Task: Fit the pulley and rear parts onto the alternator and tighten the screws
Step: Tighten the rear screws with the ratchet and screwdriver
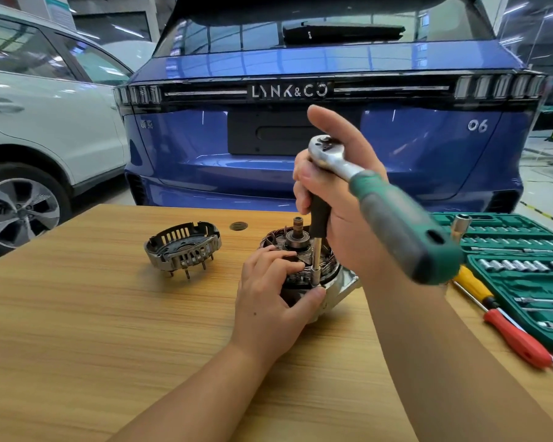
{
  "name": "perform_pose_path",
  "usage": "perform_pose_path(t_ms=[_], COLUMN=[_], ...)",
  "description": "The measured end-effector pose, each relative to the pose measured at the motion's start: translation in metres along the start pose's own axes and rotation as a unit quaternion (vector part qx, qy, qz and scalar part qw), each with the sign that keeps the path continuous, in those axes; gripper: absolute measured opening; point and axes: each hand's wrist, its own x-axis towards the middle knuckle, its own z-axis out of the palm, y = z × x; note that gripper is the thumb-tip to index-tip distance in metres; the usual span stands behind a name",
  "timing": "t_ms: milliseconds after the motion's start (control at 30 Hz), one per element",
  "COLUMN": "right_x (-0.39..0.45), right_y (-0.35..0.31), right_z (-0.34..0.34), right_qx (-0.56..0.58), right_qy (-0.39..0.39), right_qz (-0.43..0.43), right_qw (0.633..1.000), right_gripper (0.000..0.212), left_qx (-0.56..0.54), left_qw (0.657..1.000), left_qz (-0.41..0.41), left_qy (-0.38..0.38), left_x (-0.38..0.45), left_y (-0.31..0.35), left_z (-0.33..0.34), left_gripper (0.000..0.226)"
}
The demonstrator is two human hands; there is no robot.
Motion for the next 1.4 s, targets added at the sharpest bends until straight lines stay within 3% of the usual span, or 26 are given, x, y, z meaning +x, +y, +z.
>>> perform_pose_path(t_ms=[133, 167, 267, 300, 400, 500, 633, 700, 800, 900, 967, 1067, 1167, 1300, 1400], right_x=[0.001, 0.003, 0.007, 0.007, 0.003, 0.004, 0.001, -0.001, -0.001, 0.001, 0.002, 0.002, 0.003, 0.003, 0.003], right_y=[-0.011, -0.013, -0.015, -0.015, -0.012, -0.01, -0.012, -0.008, 0.002, 0.004, 0.001, -0.004, -0.006, -0.007, -0.008], right_z=[-0.011, -0.014, -0.015, -0.012, -0.001, 0.001, -0.006, -0.003, 0.006, 0.003, -0.004, -0.012, -0.009, 0.002, 0.001], right_qx=[0.184, 0.187, 0.158, 0.147, -0.017, -0.064, 0.039, 0.001, -0.059, 0.013, 0.104, 0.179, 0.14, -0.024, -0.03], right_qy=[-0.043, -0.052, -0.04, -0.011, 0.122, 0.18, 0.061, 0.02, 0.029, -0.002, -0.042, -0.088, -0.031, 0.145, 0.151], right_qz=[0.094, 0.098, 0.121, 0.123, 0.09, 0.105, 0.109, 0.037, -0.021, 0.01, 0.059, 0.087, 0.098, 0.075, 0.11], right_qw=[0.978, 0.976, 0.979, 0.981, 0.988, 0.976, 0.991, 0.999, 0.998, 1.0, 0.992, 0.976, 0.985, 0.986, 0.982], right_gripper=[0.045, 0.048, 0.084, 0.083, 0.036, 0.023, 0.036, 0.044, 0.042, 0.049, 0.055, 0.064, 0.077, 0.033, 0.021], left_qx=[0.0, -0.002, -0.014, -0.029, -0.012, 0.002, 0.006, 0.003, -0.01, -0.066, -0.087, -0.048, -0.028, -0.006, -0.008], left_qw=[1.0, 1.0, 1.0, 0.999, 1.0, 1.0, 1.0, 1.0, 1.0, 0.996, 0.993, 0.999, 0.999, 1.0, 1.0], left_qz=[-0.004, -0.007, -0.007, -0.012, -0.005, 0.001, 0.004, 0.002, -0.004, -0.052, -0.076, -0.012, 0.016, -0.006, -0.004], left_qy=[0.007, 0.009, 0.012, 0.014, 0.02, 0.015, 0.012, 0.014, 0.014, -0.011, -0.015, 0.015, 0.031, 0.016, 0.014], left_x=[0.0, 0.0, 0.0, 0.0, -0.001, -0.001, 0.0, 0.0, -0.001, -0.005, -0.005, -0.002, 0.0, -0.002, -0.001], left_y=[0.0, 0.002, 0.005, 0.006, 0.004, 0.001, -0.001, 0.001, 0.003, 0.005, 0.008, 0.007, 0.002, 0.002, 0.001], left_z=[0.0, -0.001, -0.001, -0.001, 0.0, 0.001, 0.001, 0.001, 0.0, -0.002, -0.002, -0.003, 0.0, 0.001, 0.0], left_gripper=[0.04, 0.044, 0.041, 0.036, 0.043, 0.048, 0.048, 0.048, 0.04, 0.032, 0.046, 0.049, 0.039, 0.049, 0.05])
